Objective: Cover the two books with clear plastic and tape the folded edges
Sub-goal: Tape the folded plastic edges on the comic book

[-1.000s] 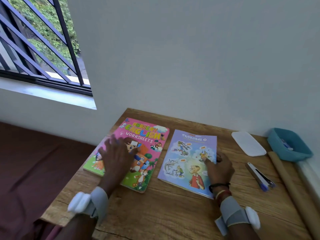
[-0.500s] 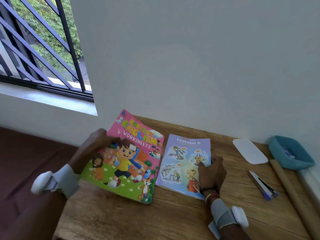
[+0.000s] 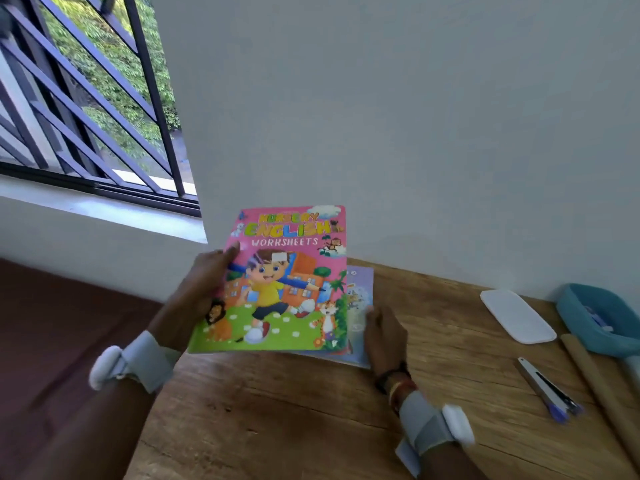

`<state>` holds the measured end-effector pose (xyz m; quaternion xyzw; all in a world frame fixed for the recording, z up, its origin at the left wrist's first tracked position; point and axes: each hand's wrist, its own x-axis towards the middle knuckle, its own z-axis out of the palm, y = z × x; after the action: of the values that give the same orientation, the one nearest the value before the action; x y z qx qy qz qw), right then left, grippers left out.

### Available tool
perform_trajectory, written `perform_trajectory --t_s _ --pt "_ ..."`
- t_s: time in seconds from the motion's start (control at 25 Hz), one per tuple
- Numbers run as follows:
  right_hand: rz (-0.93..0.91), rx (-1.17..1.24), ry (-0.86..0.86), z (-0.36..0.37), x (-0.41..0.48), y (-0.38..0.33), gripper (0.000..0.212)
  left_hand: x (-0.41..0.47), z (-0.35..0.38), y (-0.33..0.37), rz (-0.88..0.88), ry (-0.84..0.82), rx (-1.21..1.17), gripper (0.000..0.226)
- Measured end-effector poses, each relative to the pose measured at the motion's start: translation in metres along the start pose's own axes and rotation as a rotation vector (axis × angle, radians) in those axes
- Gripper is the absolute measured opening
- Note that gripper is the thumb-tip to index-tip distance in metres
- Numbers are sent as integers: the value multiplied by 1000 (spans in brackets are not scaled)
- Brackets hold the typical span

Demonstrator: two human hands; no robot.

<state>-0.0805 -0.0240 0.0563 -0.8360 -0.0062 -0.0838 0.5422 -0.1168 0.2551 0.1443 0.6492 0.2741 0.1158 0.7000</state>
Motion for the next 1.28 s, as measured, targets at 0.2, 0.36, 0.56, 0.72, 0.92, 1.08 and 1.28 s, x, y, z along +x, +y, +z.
perform_trajectory --t_s 0.2,0.36,0.56,0.72,0.92,1.08,1.28 --pt "117 228 -137 -9 -16 4 43 32 30 -66 -25 -41 136 36" --pt "-3 141 -323 7 -27 -3 46 47 46 -74 161 69 646 41" --pt "-76 -64 -459 42 -6 -11 85 76 48 -76 202 101 1046 64" --pt "-73 -106 -506 60 11 -9 112 82 37 -78 263 70 1033 74" --pt "-11 202 -381 51 1 -12 68 72 38 -89 308 136 907 91" --pt "138 396 -248 56 8 -10 61 67 45 -87 353 123 922 92" --pt "-2 53 -181 67 -14 -7 84 66 52 -75 347 65 990 109"
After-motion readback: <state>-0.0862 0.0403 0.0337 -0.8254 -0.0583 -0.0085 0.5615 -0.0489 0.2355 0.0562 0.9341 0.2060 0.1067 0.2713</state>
